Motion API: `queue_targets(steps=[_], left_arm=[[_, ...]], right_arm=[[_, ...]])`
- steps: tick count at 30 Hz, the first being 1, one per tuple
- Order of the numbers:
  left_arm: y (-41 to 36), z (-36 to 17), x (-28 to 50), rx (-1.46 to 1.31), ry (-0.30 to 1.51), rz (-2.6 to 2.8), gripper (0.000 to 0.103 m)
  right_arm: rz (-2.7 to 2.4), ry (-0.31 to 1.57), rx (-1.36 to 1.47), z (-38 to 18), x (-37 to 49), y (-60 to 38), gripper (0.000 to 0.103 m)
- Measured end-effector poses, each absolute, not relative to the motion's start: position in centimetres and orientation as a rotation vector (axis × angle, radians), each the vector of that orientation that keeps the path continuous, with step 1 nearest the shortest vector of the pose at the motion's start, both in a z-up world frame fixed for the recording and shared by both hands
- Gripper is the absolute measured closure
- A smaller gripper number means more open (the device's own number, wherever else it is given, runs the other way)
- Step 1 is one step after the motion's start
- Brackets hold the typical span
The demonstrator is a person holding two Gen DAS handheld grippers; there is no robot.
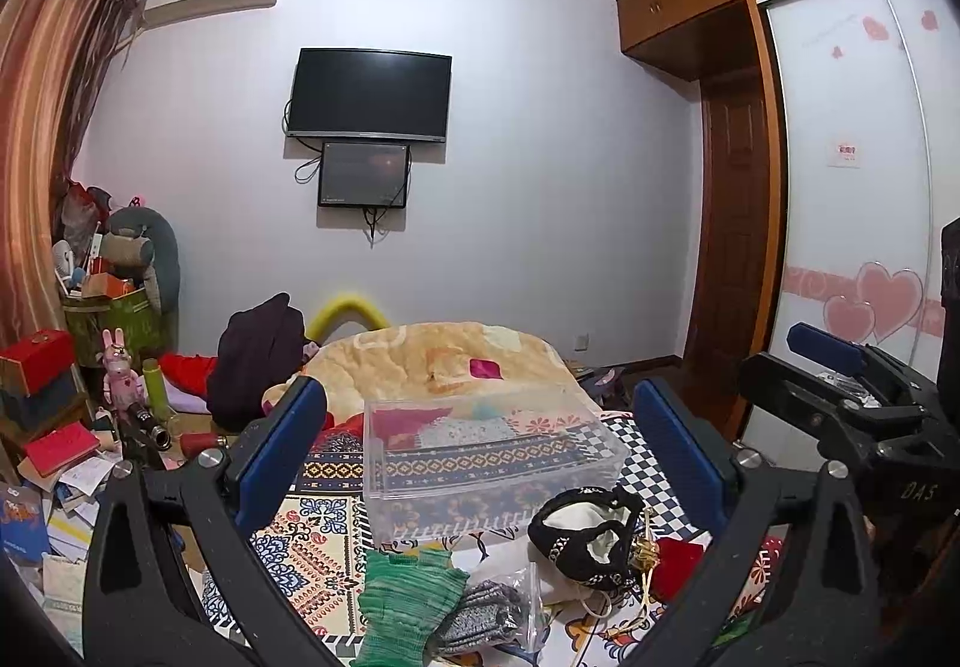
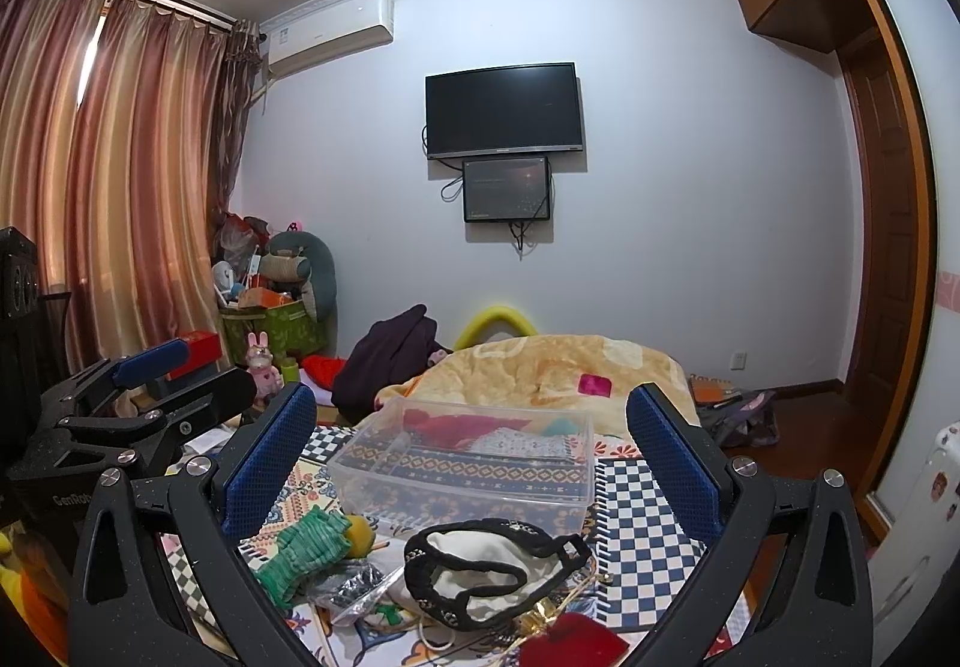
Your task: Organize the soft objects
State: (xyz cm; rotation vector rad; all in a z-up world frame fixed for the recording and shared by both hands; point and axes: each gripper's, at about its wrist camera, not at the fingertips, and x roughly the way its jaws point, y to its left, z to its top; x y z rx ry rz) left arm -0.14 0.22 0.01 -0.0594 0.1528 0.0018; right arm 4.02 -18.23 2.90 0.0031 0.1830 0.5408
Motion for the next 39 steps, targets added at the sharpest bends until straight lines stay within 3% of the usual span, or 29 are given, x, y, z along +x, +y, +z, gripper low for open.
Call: queue_targets(steps=[39], left_arm=[[0.38, -0.14, 0.15, -0.068, 0.168, 0.0, 0.0]], right_arm=[[0.537, 0.186, 0.004, 2.88, 3.86, -18.25, 0.0]])
